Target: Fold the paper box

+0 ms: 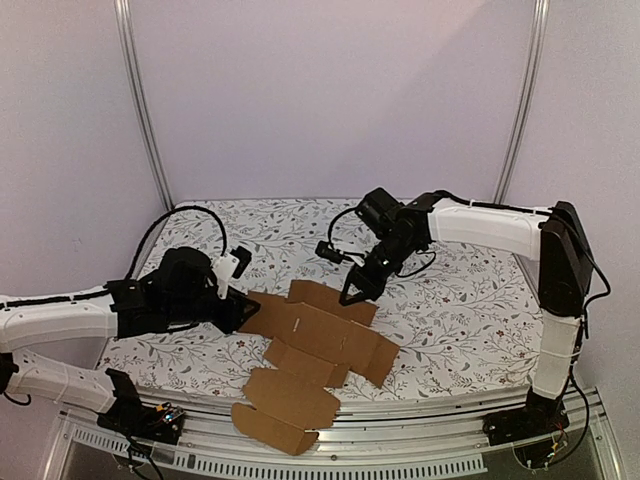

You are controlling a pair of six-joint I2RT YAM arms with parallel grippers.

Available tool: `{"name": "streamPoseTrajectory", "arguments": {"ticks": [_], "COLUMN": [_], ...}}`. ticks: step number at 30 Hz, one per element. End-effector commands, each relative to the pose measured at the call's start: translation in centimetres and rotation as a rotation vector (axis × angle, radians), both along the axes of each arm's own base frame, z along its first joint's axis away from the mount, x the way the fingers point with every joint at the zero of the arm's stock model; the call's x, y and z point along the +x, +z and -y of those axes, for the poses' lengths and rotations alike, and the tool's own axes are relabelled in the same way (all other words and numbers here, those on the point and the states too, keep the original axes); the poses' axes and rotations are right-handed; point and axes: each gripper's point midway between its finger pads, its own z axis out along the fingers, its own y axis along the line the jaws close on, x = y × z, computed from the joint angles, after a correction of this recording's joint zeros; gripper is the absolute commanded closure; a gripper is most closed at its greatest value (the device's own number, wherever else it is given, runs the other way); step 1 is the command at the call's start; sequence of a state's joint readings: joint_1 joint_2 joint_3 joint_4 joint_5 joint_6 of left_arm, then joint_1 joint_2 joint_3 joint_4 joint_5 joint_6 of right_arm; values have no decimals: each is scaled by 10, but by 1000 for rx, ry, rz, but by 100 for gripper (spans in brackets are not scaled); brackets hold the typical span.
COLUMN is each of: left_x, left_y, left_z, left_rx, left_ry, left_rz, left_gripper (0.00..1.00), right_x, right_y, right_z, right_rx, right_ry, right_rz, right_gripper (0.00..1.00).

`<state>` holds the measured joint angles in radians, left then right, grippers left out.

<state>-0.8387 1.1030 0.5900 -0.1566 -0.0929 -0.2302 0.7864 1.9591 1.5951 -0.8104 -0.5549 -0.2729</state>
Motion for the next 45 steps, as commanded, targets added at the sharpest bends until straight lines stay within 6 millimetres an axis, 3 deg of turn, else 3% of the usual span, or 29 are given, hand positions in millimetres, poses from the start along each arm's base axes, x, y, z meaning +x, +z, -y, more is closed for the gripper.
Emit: {"name": "streamPoseTrajectory", "arguments": {"ticks": [1,4,9,14,17,26,38,45], "left_x": [-2,-3,-3,-4,0,17,21,10], "left_y": [27,52,92,111,109,78,62,64], "left_z": [-5,-6,-2,20,32,52,75,98], "left_rx": [-40,-114,-217,-322,-350,-387,-400,-441], "left_ry": [32,54,80,54,56,111,65,-42], "left_rz": [22,28,11,-69,-120,-257,-320,-373], "left_gripper": [57,49,47,50,61,99,100,100], "right_x": [-5,-4,-9,-10,-10,-20,-26,-23], "right_y": [13,16,27,39,45,56,63,66], "right_z": [12,17,17,16,13,6,-5,-8], "right_rx": [-61,-111,-174,-224,-239,-220,-183,-176], "right_ry": [-26,-48,-65,-94,-114,-142,-155,-182], "right_rz": [84,146,271,407,472,535,559,564], "right_gripper": [100,100,100,100,100,100,100,100]}}
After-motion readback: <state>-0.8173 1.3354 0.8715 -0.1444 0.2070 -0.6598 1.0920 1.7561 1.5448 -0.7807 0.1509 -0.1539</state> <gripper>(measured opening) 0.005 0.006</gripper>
